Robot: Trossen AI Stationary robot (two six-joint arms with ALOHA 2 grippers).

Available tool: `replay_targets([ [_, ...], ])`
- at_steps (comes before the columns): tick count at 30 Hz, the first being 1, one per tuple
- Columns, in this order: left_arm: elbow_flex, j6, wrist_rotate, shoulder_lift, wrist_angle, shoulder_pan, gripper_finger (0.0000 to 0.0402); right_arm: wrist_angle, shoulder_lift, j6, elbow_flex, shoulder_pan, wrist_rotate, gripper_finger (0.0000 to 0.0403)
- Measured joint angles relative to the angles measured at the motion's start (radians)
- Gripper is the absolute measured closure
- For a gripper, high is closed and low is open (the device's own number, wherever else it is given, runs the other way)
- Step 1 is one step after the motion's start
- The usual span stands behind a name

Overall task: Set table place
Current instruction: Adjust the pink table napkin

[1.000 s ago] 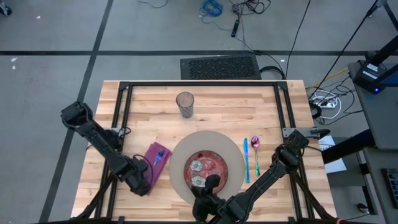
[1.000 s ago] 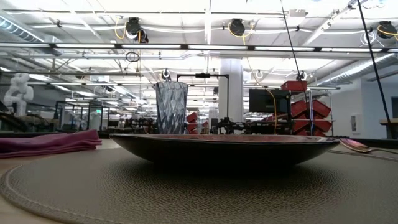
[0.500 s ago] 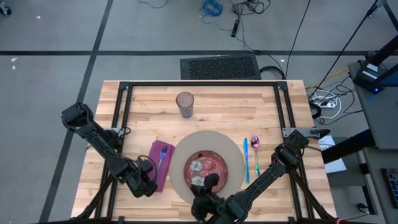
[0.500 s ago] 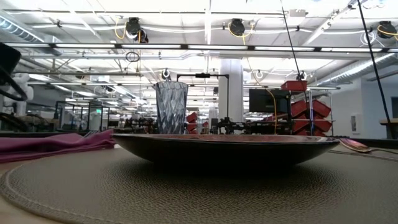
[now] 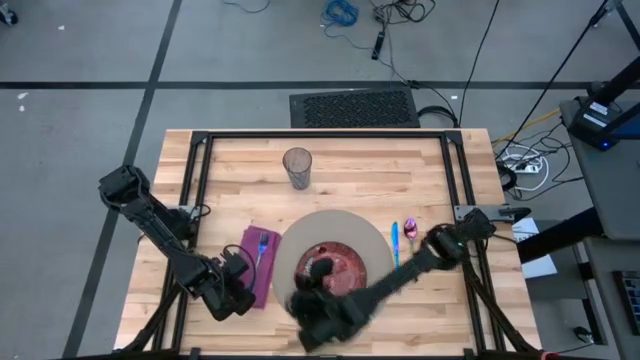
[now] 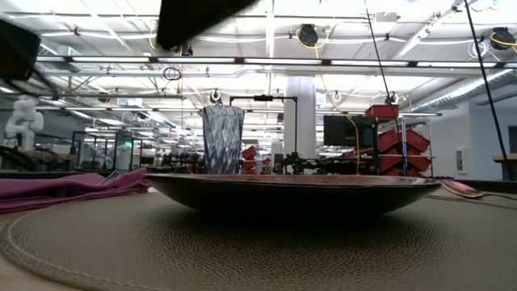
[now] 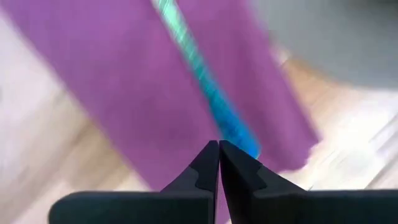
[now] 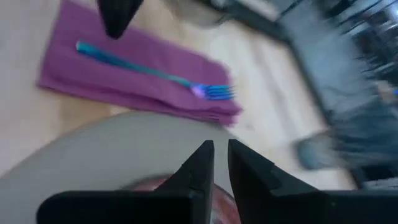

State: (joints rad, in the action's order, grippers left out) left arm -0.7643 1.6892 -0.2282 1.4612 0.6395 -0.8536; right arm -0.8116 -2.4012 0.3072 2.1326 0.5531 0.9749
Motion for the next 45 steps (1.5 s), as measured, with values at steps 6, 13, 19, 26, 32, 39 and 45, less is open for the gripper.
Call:
replay_targets([
  [6, -0.023, -0.055, -0.325, 0.0, -0.006, -0.038, 0.0401, 0.185, -0.097, -0.216, -0.001, -0.145, -0.187, 0.0369],
  [13, -0.023, -0.057, -0.508, 0.003, -0.009, -0.084, 0.0401, 0.244, -0.106, -0.258, 0.0, -0.25, -0.275, 0.0369],
  [19, -0.023, -0.104, -0.616, 0.003, -0.049, -0.106, 0.0401, 0.307, -0.105, -0.236, 0.0, -0.316, -0.557, 0.0369],
  [26, -0.023, -0.203, -0.69, 0.003, -0.131, -0.112, 0.0401, 0.295, -0.105, -0.223, 0.0, -0.356, -0.596, 0.0369],
  [32, -0.023, -0.259, -0.717, 0.003, -0.175, -0.112, 0.0401, 0.263, -0.123, -0.203, 0.0, -0.376, -0.643, 0.0369],
  [39, -0.023, -0.36, -0.714, 0.004, -0.256, -0.116, 0.0401, 0.264, -0.145, -0.187, 0.001, -0.407, -0.696, 0.0369],
  [45, -0.023, -0.468, -0.711, 0.004, -0.349, -0.116, 0.0401, 0.289, -0.157, -0.188, 0.002, -0.417, -0.719, 0.0369],
])
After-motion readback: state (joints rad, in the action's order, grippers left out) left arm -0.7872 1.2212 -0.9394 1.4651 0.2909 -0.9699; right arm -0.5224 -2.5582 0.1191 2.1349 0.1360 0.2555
